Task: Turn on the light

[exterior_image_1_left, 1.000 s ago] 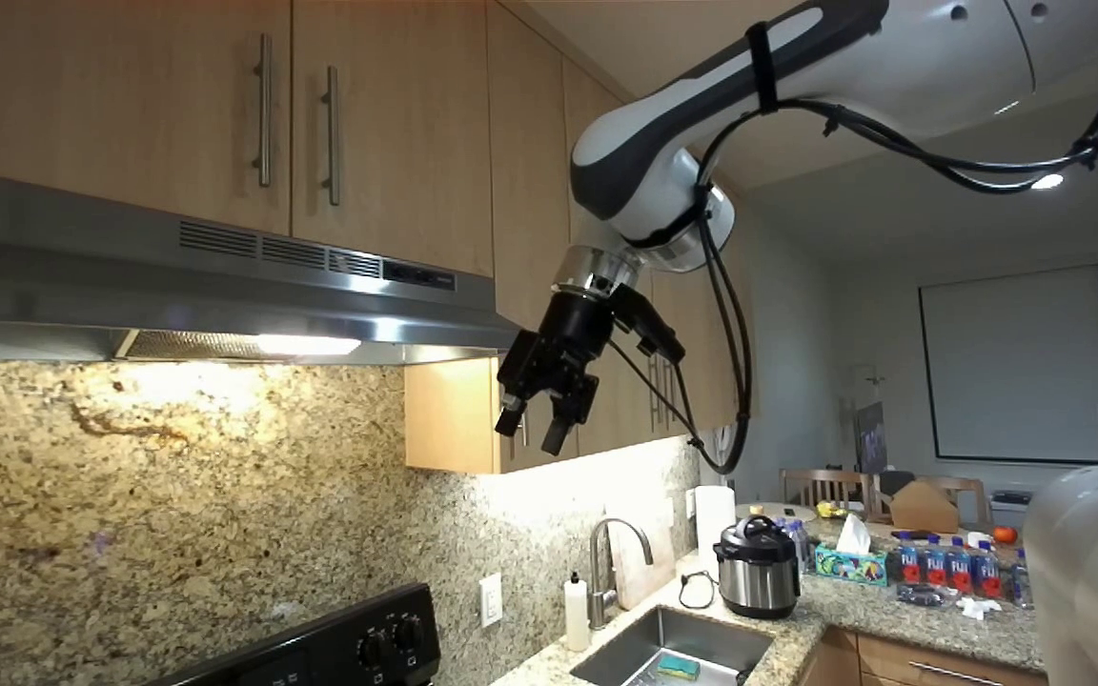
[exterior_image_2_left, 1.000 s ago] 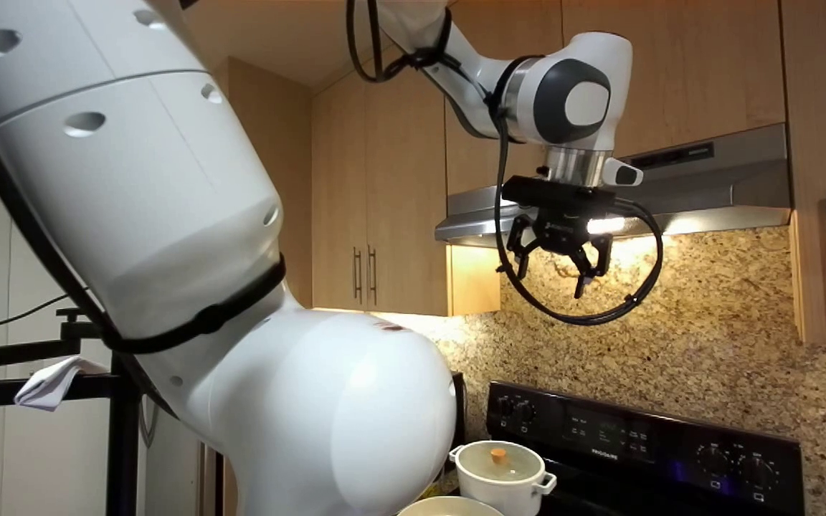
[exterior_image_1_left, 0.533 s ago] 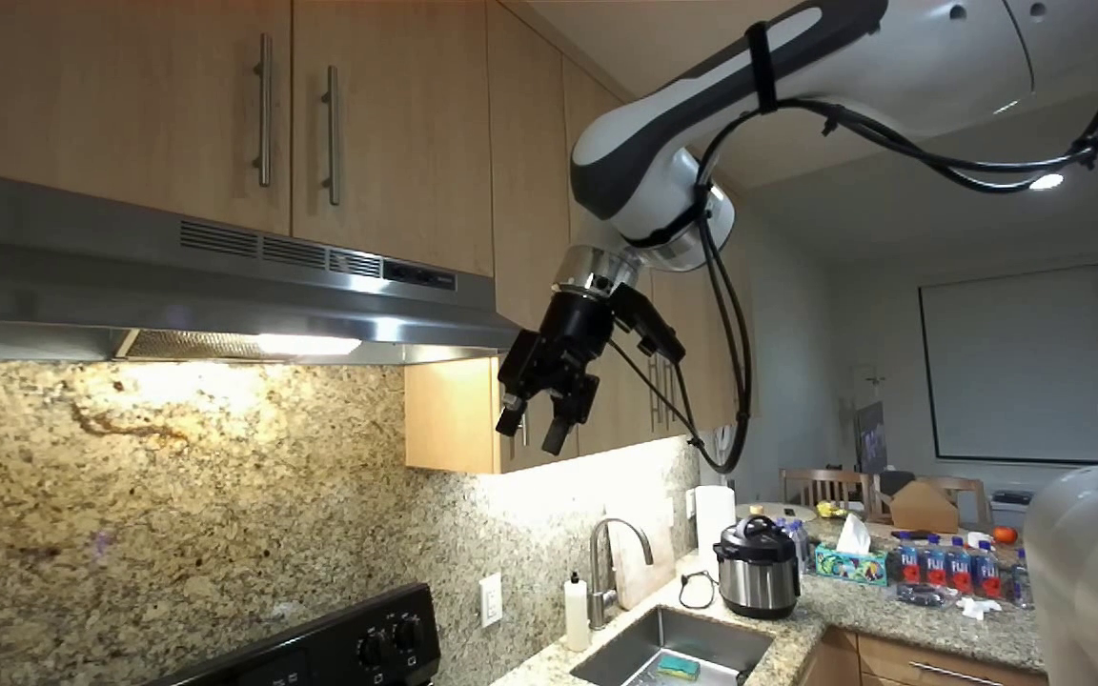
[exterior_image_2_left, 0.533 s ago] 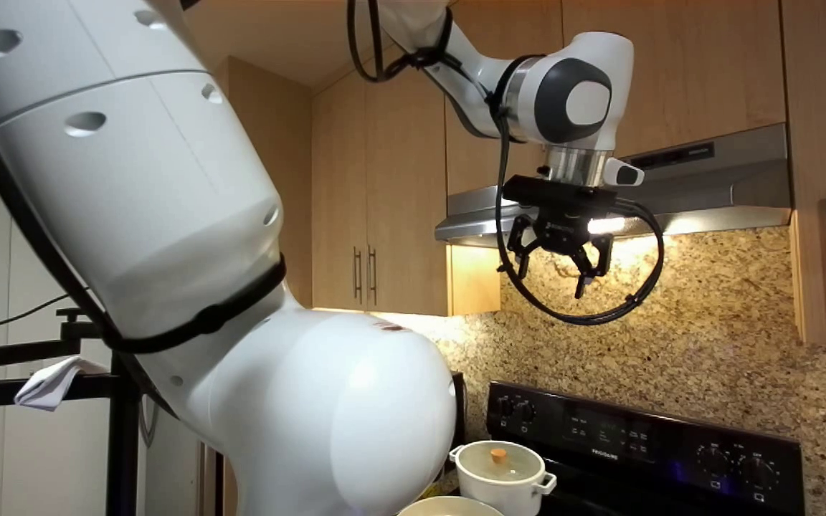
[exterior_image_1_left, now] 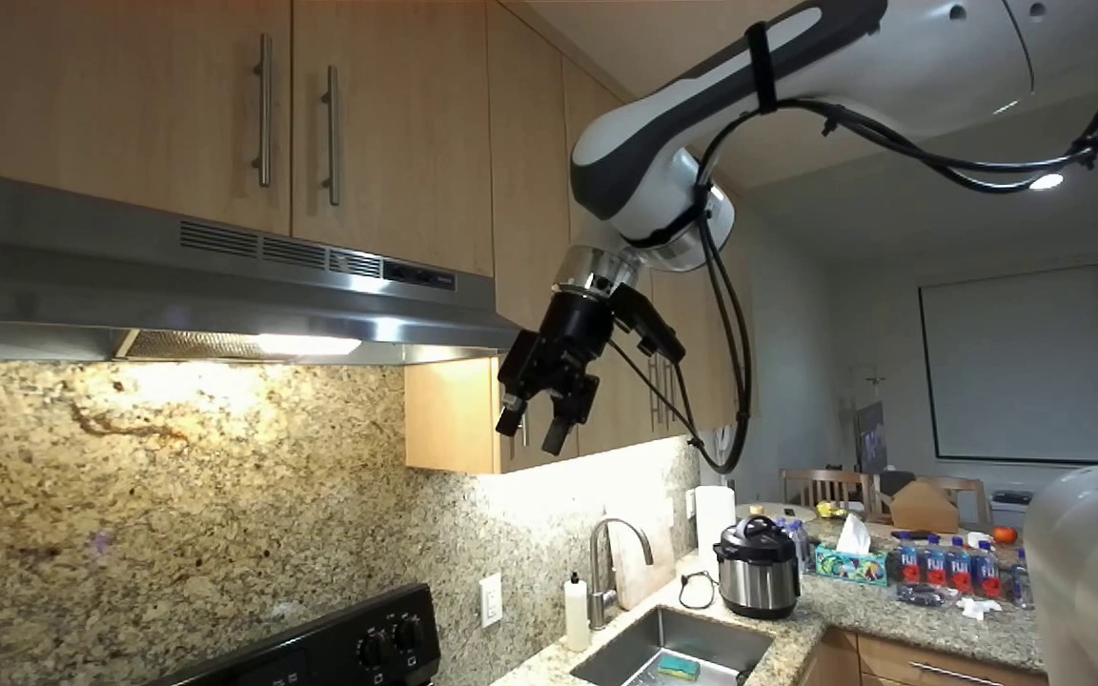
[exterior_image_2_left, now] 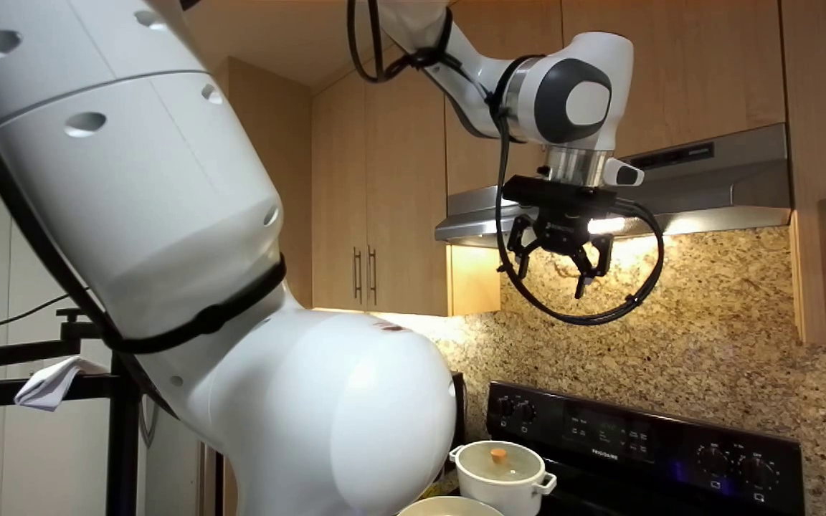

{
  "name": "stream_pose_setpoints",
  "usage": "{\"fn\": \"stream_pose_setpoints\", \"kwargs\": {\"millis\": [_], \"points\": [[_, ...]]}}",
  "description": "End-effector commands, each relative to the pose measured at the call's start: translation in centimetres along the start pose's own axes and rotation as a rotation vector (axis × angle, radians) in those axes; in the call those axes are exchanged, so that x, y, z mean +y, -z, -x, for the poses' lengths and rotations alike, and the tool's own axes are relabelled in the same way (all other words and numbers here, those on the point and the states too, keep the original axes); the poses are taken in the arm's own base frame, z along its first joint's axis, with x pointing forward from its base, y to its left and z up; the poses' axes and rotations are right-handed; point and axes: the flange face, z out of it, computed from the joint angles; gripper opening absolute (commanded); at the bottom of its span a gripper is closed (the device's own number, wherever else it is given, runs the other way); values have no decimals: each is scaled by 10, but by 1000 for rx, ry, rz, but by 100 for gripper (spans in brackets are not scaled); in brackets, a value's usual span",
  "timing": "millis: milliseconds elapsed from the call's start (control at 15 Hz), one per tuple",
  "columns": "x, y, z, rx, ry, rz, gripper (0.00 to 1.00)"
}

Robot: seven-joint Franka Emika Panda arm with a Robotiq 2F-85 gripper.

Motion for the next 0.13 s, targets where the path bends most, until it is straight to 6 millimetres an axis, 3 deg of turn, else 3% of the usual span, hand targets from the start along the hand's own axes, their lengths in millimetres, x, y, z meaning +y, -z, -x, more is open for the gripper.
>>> {"fn": "stream_pose_setpoints", "kwargs": {"millis": [0, 67], "points": [[0, 0, 0, -1, 0, 0, 100], [0, 0, 0, -1, 0, 0, 100]]}}
